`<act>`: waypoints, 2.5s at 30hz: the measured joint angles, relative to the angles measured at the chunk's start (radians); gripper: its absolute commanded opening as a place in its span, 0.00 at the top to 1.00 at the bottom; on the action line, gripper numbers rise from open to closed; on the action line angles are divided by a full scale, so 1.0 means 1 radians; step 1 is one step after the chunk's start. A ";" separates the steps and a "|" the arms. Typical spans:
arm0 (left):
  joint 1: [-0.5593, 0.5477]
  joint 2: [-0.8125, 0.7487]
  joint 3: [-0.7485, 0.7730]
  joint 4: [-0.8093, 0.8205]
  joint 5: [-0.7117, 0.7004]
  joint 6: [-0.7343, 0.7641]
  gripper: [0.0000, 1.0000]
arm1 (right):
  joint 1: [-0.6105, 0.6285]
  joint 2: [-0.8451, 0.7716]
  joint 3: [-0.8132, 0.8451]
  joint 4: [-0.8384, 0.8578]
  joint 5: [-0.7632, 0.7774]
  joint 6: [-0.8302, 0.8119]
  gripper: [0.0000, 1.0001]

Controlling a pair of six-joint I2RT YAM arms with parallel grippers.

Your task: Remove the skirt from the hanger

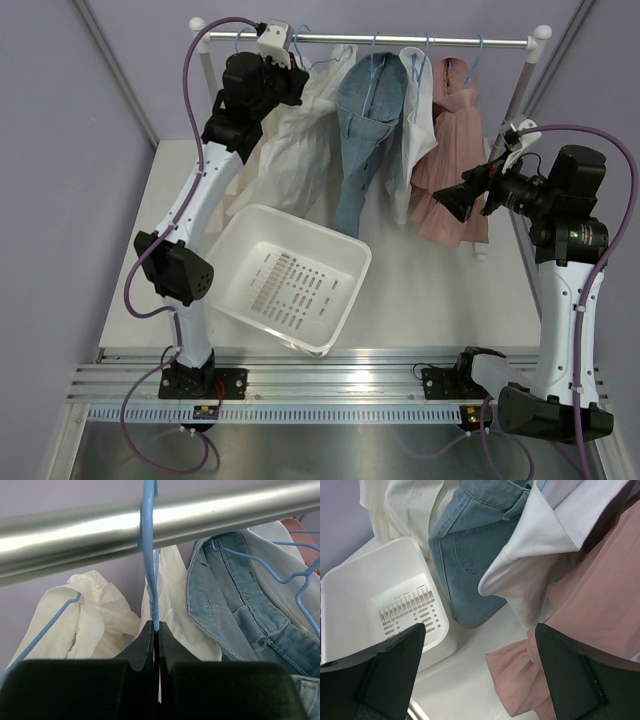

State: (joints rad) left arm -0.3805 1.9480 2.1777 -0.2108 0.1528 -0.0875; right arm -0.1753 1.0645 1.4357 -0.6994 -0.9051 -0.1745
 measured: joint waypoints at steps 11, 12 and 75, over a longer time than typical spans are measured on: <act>0.000 -0.003 0.055 -0.021 -0.001 0.011 1.00 | -0.005 0.000 0.000 0.000 -0.006 0.013 0.01; 0.000 -0.005 0.055 -0.021 -0.001 0.012 1.00 | -0.005 0.000 0.000 0.000 -0.006 0.014 0.01; -0.149 -0.783 -0.460 -0.013 0.346 -0.251 1.00 | 0.067 0.288 0.690 0.112 -0.180 0.582 0.08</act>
State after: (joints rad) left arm -0.5293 1.1652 1.7180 -0.2241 0.4988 -0.3386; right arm -0.1081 1.3529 2.1254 -0.5877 -1.0847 0.4076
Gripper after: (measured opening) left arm 0.024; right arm 0.936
